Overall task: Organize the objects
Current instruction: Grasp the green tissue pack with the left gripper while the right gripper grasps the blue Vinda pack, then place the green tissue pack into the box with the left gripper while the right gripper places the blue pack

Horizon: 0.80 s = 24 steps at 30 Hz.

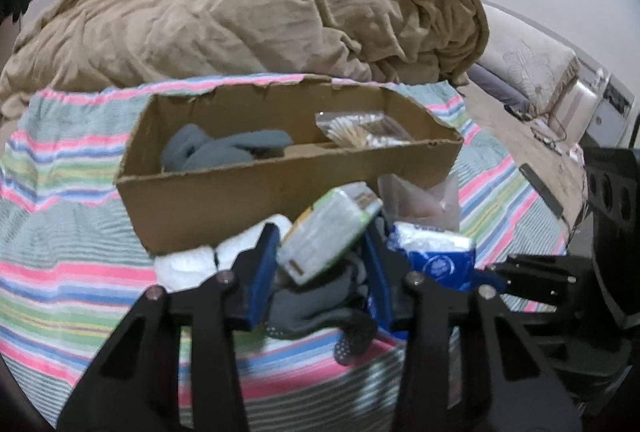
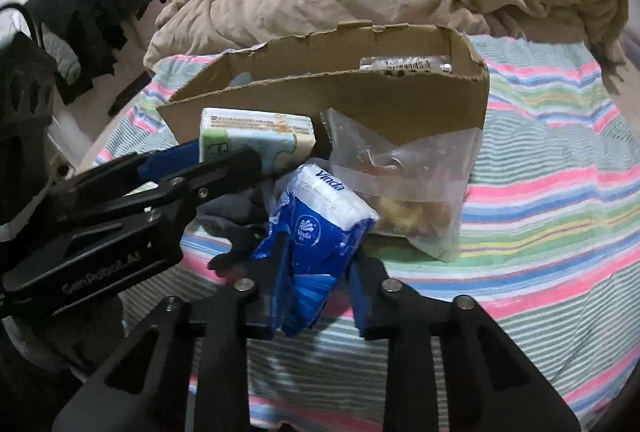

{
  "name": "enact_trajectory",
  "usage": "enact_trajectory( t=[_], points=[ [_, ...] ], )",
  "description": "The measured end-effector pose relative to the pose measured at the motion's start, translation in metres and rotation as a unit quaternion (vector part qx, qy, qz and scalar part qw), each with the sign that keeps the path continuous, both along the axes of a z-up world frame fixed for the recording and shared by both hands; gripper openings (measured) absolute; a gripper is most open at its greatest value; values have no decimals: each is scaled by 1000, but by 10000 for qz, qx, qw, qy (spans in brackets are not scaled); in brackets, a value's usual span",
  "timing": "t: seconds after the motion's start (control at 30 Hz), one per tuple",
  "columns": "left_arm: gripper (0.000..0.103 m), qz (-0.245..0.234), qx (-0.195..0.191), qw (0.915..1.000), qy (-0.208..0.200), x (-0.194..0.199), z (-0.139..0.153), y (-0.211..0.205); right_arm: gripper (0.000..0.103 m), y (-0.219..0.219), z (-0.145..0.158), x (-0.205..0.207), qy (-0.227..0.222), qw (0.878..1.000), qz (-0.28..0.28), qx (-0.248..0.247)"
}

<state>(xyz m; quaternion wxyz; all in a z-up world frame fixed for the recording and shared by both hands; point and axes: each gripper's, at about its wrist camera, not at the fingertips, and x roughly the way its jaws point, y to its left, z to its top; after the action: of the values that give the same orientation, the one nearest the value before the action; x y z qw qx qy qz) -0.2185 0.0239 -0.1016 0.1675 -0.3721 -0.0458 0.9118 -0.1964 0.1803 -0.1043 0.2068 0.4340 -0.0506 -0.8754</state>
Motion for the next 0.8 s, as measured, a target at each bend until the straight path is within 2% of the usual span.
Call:
enact_trajectory(
  t=[0.27, 0.57, 0.8],
  points=[
    [31, 280, 299, 9990, -197, 19, 14, -16, 14, 12, 27, 15, 7, 9998, -198, -85],
    [28, 380, 380, 9982, -276, 19, 26, -20, 12, 29, 59, 13, 199, 9992, -280, -218],
    [27, 500, 490, 9975, -83, 28, 52, -25, 12, 39, 83, 6, 417, 9982, -274, -339]
  ],
)
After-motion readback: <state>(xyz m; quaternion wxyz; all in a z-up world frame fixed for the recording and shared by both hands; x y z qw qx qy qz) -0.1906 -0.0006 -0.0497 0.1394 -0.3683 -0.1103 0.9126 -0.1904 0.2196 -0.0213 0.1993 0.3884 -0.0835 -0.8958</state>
